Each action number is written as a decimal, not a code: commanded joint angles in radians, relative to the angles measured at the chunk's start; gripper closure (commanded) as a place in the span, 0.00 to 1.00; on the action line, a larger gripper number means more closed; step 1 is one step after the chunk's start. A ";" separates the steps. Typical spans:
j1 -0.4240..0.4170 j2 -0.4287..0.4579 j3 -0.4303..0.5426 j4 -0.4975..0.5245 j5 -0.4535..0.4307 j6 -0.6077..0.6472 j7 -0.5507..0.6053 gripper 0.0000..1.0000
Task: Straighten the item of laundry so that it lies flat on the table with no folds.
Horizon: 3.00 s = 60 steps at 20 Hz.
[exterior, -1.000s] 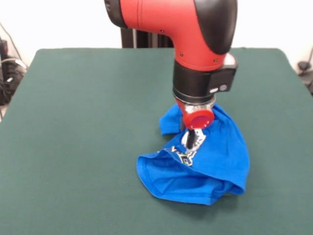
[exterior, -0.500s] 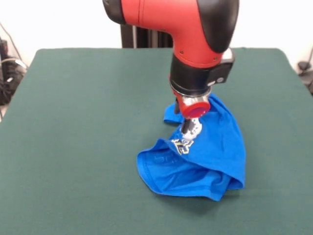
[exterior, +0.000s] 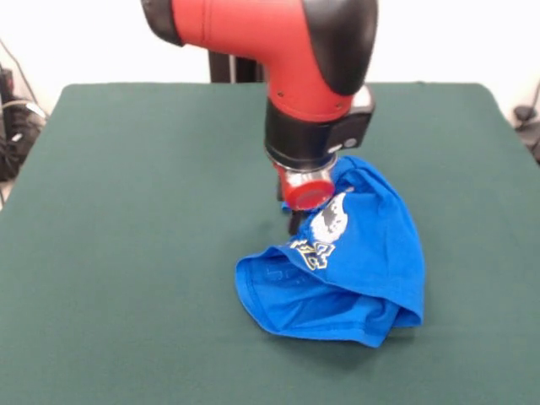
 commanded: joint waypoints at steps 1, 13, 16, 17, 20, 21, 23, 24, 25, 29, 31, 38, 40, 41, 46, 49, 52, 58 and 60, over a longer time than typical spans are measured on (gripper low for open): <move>-0.024 0.075 0.174 -0.001 -0.003 0.028 -0.165 0.00; 0.005 0.112 0.185 0.027 0.017 0.273 -0.060 0.00; 0.012 0.104 0.178 0.039 0.016 0.274 -0.046 0.00; 0.013 0.101 0.178 0.043 0.016 0.279 -0.045 0.00; 0.024 0.102 0.168 0.042 0.013 0.296 -0.031 0.00; 0.026 0.103 0.164 0.043 0.012 0.297 -0.027 0.00; 0.029 0.105 0.163 0.049 0.012 0.289 -0.024 0.00; 0.027 0.106 0.166 0.051 0.016 0.285 -0.024 0.00; 0.026 0.108 0.169 0.054 0.020 0.282 -0.024 0.00; 0.004 0.100 0.210 0.085 0.051 0.247 -0.041 0.00; -0.014 0.099 0.241 0.095 0.076 0.287 -0.062 0.00; -0.006 0.077 0.247 0.101 0.090 0.397 -0.055 0.00; -0.005 0.079 0.243 0.088 0.066 0.412 -0.077 0.00; -0.008 0.078 0.244 0.092 0.061 0.404 -0.085 0.00; 0.032 0.073 0.192 0.057 -0.018 0.356 -0.084 1.00; 0.067 0.069 0.149 0.026 -0.073 0.318 -0.071 1.00; 0.089 0.059 0.120 0.016 -0.100 0.273 -0.033 1.00; 0.143 -0.040 0.021 -0.060 -0.203 0.325 -0.012 1.00; 0.179 -0.072 -0.037 -0.109 -0.271 0.343 -0.015 1.00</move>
